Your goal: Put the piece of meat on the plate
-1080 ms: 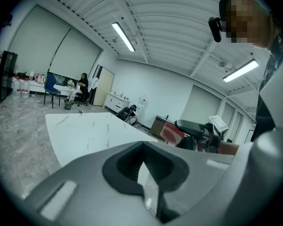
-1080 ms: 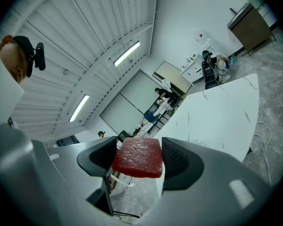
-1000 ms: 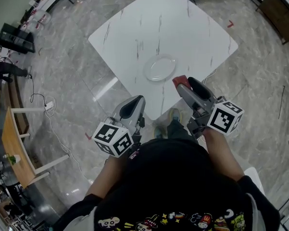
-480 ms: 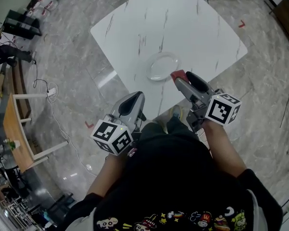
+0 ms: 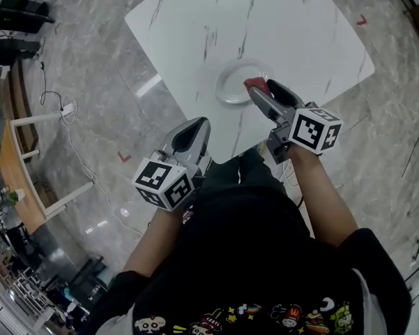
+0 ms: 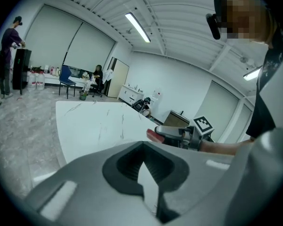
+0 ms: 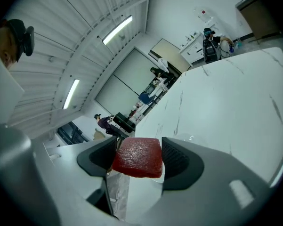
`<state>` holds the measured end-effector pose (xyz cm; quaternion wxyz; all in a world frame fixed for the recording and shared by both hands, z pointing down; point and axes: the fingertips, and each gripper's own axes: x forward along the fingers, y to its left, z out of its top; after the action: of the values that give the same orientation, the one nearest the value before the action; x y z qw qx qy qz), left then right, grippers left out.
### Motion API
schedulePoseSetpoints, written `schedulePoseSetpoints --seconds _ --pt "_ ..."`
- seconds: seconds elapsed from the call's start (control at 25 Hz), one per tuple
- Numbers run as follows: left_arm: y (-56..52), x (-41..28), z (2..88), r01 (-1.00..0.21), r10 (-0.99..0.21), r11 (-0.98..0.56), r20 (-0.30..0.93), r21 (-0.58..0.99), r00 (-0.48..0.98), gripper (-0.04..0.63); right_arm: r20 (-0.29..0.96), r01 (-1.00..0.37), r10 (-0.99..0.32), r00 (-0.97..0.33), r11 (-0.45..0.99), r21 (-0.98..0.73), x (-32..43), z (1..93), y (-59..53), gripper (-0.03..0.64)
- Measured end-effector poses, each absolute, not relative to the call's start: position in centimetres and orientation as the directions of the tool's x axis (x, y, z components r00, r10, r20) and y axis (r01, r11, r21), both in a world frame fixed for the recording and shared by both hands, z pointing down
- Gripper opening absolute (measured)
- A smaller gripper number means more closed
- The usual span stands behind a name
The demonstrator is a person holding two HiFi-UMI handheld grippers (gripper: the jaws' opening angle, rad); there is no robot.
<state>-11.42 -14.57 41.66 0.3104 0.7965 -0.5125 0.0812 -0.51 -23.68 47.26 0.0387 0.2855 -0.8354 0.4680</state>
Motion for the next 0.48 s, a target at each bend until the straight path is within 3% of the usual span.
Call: schedulePoseSetpoints --seconds 0.48 --pt "-17.1 -10.6 47.3 -0.816 -0.705 -0.289 0.465 0.502 0.535 0.0 0.493 -0.624 -0.386 -0.78 0.418 -0.66 -3.8 56.1 -26.7 0.325"
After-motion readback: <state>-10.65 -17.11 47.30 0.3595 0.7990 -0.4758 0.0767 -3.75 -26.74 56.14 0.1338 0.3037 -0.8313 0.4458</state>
